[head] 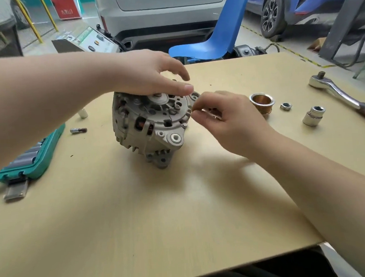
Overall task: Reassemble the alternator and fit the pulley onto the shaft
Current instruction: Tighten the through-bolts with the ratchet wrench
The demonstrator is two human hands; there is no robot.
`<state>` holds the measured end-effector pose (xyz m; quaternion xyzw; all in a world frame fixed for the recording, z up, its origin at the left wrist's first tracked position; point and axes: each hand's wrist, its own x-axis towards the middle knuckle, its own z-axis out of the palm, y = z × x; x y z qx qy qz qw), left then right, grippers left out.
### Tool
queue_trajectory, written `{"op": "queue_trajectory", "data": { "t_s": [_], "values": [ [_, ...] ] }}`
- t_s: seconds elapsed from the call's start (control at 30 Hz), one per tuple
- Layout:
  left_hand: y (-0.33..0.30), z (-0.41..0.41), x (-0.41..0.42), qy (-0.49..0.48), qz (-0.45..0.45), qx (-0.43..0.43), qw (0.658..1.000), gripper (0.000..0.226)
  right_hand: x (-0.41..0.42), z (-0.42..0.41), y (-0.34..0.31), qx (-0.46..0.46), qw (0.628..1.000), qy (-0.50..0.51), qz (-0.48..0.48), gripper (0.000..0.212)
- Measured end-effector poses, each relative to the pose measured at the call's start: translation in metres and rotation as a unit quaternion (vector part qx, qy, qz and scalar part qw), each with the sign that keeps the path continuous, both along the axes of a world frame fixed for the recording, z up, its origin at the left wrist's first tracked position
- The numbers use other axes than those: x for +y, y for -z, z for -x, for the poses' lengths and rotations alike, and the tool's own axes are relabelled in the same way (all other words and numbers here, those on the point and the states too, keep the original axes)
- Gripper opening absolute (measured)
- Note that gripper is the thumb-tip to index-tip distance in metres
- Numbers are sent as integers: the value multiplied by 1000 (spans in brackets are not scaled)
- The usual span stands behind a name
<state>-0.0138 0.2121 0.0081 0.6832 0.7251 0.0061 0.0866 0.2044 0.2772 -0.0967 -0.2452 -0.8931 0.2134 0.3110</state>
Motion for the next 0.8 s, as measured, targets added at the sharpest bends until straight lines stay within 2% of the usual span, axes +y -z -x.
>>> {"op": "queue_trajectory", "data": {
  "t_s": [0.07,0.17,0.23,0.37,0.53,0.63,0.8],
  "values": [
    [-4,-1,0,-24,19,-66,997,84,-3,0,3,52,998,-37,-26,5],
    [-9,0,-3,-71,25,-171,982,83,-9,2,9,62,994,-81,-46,9],
    [-9,-1,-3,-94,17,-176,980,75,-9,2,11,62,993,-88,-54,10],
    [0,2,-6,-102,-53,-158,981,76,-7,1,12,49,993,-89,-59,11],
    [12,15,-11,-94,-173,-250,948,63,-8,1,12,42,993,-78,-75,14],
    [18,20,-12,-105,-187,-289,933,67,-10,3,12,39,993,-71,-85,14],
    [20,23,-8,-112,-179,-262,942,80,-13,3,14,37,994,-52,-89,12]
  ]
}}
